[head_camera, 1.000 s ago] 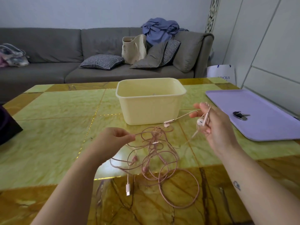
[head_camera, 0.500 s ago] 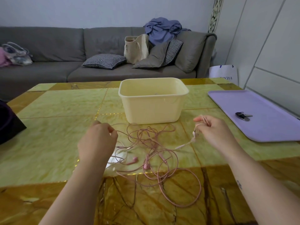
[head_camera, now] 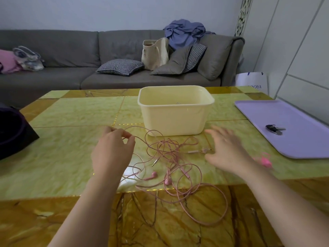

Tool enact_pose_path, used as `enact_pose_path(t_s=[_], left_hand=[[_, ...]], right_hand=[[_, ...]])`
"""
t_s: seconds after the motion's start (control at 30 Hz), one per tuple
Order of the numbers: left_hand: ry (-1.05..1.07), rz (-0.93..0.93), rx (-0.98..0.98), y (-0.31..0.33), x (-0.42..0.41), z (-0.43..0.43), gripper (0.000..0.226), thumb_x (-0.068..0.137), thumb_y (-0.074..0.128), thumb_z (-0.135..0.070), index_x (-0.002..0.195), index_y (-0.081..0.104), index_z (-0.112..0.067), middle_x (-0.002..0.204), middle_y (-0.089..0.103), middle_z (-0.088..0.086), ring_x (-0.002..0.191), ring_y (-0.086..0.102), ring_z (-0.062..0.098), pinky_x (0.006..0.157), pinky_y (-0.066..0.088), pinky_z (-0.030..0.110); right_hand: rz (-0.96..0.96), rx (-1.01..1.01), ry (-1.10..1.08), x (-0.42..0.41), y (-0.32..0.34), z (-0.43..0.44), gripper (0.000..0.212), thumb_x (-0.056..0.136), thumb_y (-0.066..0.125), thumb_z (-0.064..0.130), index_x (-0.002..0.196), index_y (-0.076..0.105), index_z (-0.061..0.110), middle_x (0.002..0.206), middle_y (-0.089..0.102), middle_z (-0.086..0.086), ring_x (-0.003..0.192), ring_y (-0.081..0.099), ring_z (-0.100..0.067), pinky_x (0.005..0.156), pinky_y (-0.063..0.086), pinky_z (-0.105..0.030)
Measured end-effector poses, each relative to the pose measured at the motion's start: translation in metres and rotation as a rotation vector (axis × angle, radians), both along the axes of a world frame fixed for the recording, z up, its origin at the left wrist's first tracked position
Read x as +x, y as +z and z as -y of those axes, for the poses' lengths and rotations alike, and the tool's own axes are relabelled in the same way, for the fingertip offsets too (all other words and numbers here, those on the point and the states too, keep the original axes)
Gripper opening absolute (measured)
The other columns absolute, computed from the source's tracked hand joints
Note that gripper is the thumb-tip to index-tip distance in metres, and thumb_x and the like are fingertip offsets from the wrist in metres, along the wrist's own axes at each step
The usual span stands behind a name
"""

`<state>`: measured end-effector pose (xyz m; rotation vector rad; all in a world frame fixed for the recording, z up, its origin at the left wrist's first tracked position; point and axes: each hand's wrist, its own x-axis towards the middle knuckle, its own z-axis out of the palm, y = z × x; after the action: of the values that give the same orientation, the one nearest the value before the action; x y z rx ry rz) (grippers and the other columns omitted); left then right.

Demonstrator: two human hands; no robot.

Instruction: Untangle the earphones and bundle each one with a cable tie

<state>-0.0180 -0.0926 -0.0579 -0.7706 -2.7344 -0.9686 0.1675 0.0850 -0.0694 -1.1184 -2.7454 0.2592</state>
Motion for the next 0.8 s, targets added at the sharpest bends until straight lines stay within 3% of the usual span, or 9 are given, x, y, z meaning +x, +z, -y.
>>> enact_pose_path(t_s=[0.13,0.23,0.3,0.4,0.47,0.57,0.63,0.73,0.8], left_hand=[[-0.032,0.005,0.032,0.002,0.002,-0.002,0.016,0.089,0.055,-0.035,0.094,0.066,-0.024,0.102,0.043,-0.009,0.074,0.046,0.015,0.063,0.036,0.028],[-0.040,-0.002,0.035,0.002,0.000,0.000,0.016,0.089,0.056,-0.034,0.094,0.066,-0.024,0.102,0.043,-0.009,0.077,0.047,0.016,0.064,0.036,0.028],[-0.031,-0.005,0.023,0.003,-0.004,0.003,0.016,0.089,0.056,-0.034,0.094,0.066,-0.023,0.102,0.043,-0.009,0.077,0.048,0.016,0.064,0.035,0.029],[-0.028,0.002,-0.021,0.003,-0.008,0.006,0.015,0.088,0.056,-0.034,0.094,0.067,-0.025,0.102,0.043,-0.007,0.077,0.047,0.016,0.072,0.040,0.032],[-0.048,0.019,-0.131,0.002,-0.008,0.007,0.016,0.087,0.055,-0.036,0.096,0.067,-0.029,0.110,0.045,-0.006,0.091,0.048,0.017,0.093,0.039,0.038],[-0.085,0.047,-0.216,0.002,0.000,0.003,0.024,0.083,0.056,-0.037,0.106,0.063,-0.032,0.123,0.041,-0.004,0.120,0.042,0.025,0.111,0.022,0.047],[-0.139,0.008,-0.050,0.007,0.011,0.001,0.030,0.079,0.057,-0.034,0.109,0.056,-0.030,0.122,0.037,-0.007,0.124,0.038,0.025,0.112,0.021,0.047],[-0.446,0.004,0.331,0.020,0.033,-0.004,0.047,0.072,0.054,-0.033,0.117,0.042,-0.035,0.118,0.041,-0.017,0.123,0.039,0.012,0.104,0.029,0.034],[-0.619,0.069,0.353,0.021,0.045,-0.009,0.054,0.077,0.058,-0.035,0.125,0.033,-0.042,0.115,0.050,-0.025,0.119,0.045,0.003,0.108,0.029,0.037]], right_hand=[[-0.005,-0.224,0.163,-0.041,-0.025,0.008,0.043,0.086,0.054,0.012,0.127,0.056,0.025,0.132,0.054,0.000,0.116,0.054,-0.020,0.098,0.047,-0.038],[0.048,-0.135,0.126,-0.056,-0.033,0.001,0.013,0.090,0.058,0.024,0.099,0.066,0.026,0.107,0.063,0.002,0.099,0.059,-0.018,0.086,0.051,-0.038],[-0.020,-0.237,0.164,-0.056,-0.028,-0.002,0.009,0.093,0.057,0.029,0.087,0.063,0.025,0.090,0.064,0.005,0.082,0.061,-0.013,0.075,0.050,-0.031],[-0.301,-0.523,0.134,-0.044,-0.008,0.001,0.020,0.098,0.047,0.030,0.090,0.059,0.015,0.079,0.061,0.003,0.069,0.056,-0.012,0.064,0.046,-0.027],[-0.625,-0.782,0.094,-0.034,0.012,0.009,0.022,0.100,0.041,0.023,0.090,0.054,0.008,0.079,0.060,-0.004,0.064,0.055,-0.015,0.062,0.049,-0.030],[-0.922,-0.979,0.192,-0.022,0.041,0.024,0.020,0.100,0.039,0.013,0.081,0.044,0.011,0.059,0.042,0.000,0.046,0.032,-0.010,0.045,0.027,-0.023],[-0.928,-0.947,0.282,-0.018,0.055,0.033,0.020,0.098,0.042,0.014,0.079,0.047,0.013,0.053,0.032,0.006,0.044,0.024,-0.009,0.046,0.019,-0.025],[-0.884,-0.807,0.419,-0.014,0.067,0.045,0.017,0.091,0.056,0.030,0.077,0.062,0.022,0.050,0.032,0.010,0.046,0.024,-0.011,0.048,0.020,-0.027],[-0.918,-0.766,0.466,-0.011,0.071,0.048,0.014,0.083,0.062,0.037,0.074,0.068,0.028,0.049,0.033,0.011,0.047,0.024,-0.012,0.050,0.019,-0.033]])
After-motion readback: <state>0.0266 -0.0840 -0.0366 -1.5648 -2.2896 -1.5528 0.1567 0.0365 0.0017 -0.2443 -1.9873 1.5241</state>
